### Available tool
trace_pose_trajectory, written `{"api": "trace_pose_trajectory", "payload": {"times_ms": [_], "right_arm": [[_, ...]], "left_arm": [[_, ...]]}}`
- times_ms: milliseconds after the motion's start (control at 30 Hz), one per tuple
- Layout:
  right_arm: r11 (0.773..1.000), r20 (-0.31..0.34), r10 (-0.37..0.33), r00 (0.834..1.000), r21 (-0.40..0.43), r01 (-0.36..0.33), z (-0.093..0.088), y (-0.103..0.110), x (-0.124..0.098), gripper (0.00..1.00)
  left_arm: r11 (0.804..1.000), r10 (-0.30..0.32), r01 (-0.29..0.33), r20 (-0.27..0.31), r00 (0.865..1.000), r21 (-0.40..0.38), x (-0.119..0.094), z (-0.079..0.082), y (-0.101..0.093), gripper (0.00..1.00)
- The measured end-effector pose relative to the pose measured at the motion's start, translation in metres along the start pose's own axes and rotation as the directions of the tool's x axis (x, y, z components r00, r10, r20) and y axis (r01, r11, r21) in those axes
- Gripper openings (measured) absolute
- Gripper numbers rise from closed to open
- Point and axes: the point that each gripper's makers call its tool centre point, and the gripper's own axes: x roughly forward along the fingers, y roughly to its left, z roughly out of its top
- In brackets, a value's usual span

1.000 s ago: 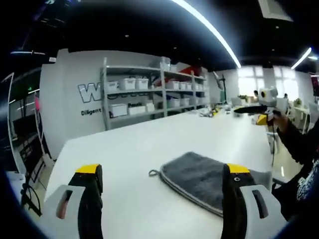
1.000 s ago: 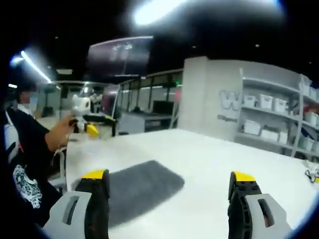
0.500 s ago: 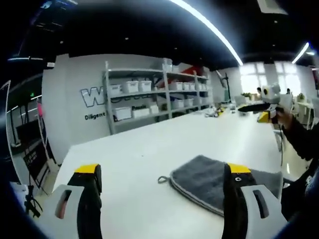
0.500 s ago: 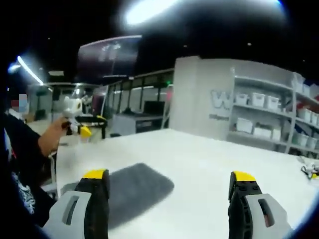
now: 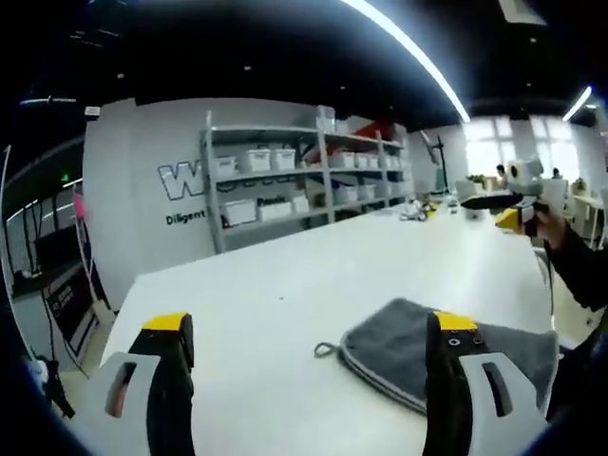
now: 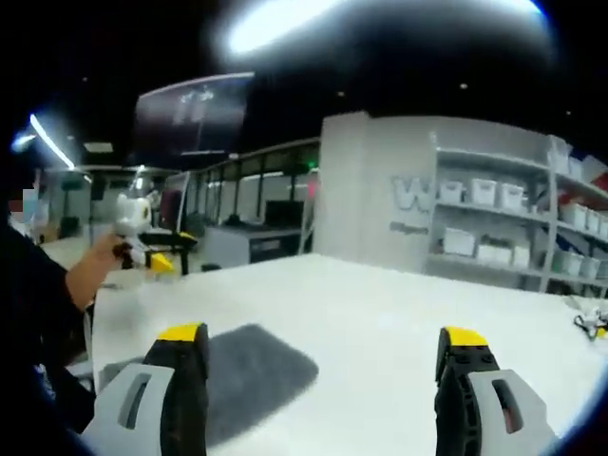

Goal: Open the folded towel by lifting each exposed corner and separating the folded layers until the towel lies flat within the target outline without major curled edges

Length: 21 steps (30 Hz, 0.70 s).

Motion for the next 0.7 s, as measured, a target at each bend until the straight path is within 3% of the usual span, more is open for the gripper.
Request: {"api": "trace_pose_trajectory", "payload": {"times_ms": [233, 700], "right_arm": [[1.000, -0.001, 0.006, 1.000, 0.004, -0.006, -0.005, 0.007, 0.006, 0.97], [1.000, -0.020, -0.016, 1.000, 0.019, 0.017, -0.019, -0.005, 0.021, 0.91]], "left_arm": [[0.999, -0.035, 0.035, 0.016, 0.999, 0.010, 0.013, -0.001, -0.005, 0.99], [0.997, -0.075, 0.075, -0.046, 0.996, -0.002, 0.035, -0.023, -0.007, 0.92]]}}
